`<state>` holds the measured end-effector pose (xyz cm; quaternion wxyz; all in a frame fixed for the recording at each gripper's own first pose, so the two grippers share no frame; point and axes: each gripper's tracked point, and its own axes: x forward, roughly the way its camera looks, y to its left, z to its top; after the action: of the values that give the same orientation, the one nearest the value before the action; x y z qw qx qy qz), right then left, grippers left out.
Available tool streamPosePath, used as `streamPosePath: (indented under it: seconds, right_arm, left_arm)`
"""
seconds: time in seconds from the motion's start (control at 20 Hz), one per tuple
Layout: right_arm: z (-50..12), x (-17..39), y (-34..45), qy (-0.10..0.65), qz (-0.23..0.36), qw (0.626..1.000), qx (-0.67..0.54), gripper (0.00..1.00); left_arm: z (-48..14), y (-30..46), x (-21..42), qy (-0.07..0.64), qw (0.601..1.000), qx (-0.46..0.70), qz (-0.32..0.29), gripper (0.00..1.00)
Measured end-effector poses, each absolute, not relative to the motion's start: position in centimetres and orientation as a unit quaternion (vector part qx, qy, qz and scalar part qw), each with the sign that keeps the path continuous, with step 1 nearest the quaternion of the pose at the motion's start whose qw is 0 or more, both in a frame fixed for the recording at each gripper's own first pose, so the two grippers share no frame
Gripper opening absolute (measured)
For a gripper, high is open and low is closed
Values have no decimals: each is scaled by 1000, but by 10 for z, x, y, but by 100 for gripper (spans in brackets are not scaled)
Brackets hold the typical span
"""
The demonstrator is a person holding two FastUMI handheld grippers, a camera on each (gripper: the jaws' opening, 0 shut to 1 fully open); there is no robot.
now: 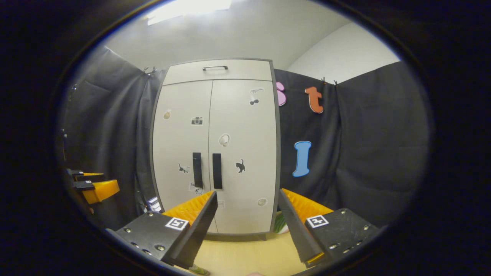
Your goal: Grasp the bottle in the cabinet with the left hand and place it on the coaster, then close the right door with the right hand and the left door with the left hand.
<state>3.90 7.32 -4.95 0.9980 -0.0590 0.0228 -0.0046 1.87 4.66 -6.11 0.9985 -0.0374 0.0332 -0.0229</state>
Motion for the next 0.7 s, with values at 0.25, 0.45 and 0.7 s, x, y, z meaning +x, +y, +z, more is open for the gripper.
streamPosePath:
  seconds: [0.25,0.45,0.7]
  right_arm:
    - [-49,47,71,24,-22,997,-67,96]
    - [-53,47,74,31,-37,997,-60,99]
    - [-55,40,86,35,-24,997,-60,96]
  left_arm:
    - [-62,47,30,34,998,-32,-33,92]
    - [-68,46,36,36,998,-28,-52,92]
    - [-66,40,47,32,996,-36,-71,92]
